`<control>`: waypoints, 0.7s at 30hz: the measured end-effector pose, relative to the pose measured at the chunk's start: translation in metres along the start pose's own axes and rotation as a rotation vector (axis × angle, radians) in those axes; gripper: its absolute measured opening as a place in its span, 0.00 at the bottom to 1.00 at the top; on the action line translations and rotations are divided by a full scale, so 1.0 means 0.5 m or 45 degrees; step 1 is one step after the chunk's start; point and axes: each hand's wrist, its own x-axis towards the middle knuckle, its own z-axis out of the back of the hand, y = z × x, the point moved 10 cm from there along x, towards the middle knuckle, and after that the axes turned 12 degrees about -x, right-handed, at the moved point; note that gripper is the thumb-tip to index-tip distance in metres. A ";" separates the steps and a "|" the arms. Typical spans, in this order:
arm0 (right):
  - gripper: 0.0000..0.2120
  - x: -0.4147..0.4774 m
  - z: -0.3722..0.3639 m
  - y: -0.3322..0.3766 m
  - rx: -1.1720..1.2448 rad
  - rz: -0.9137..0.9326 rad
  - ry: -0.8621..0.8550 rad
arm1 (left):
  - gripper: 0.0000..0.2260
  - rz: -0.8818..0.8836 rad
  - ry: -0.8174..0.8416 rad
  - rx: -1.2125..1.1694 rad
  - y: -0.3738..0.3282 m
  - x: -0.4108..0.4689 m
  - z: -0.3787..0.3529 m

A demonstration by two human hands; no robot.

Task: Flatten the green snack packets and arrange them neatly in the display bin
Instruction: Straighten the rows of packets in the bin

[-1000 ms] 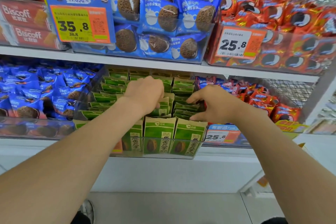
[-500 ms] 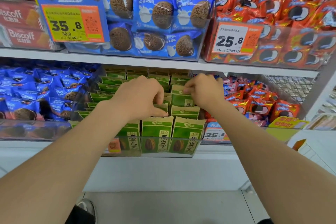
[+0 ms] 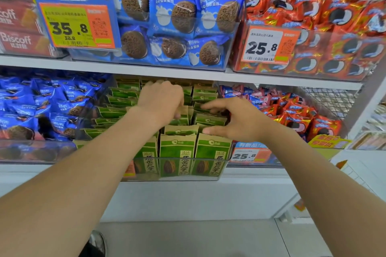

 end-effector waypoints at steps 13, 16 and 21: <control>0.19 -0.019 -0.013 -0.012 -0.132 0.030 0.069 | 0.08 -0.206 0.267 -0.399 -0.041 -0.102 -0.010; 0.09 -0.010 -0.015 -0.018 -0.238 -0.091 -0.069 | 0.08 -0.135 0.218 -0.261 -0.019 -0.097 -0.018; 0.06 0.007 0.003 0.012 -0.468 -0.225 -0.208 | 0.14 -0.017 0.075 0.021 -0.006 -0.081 -0.014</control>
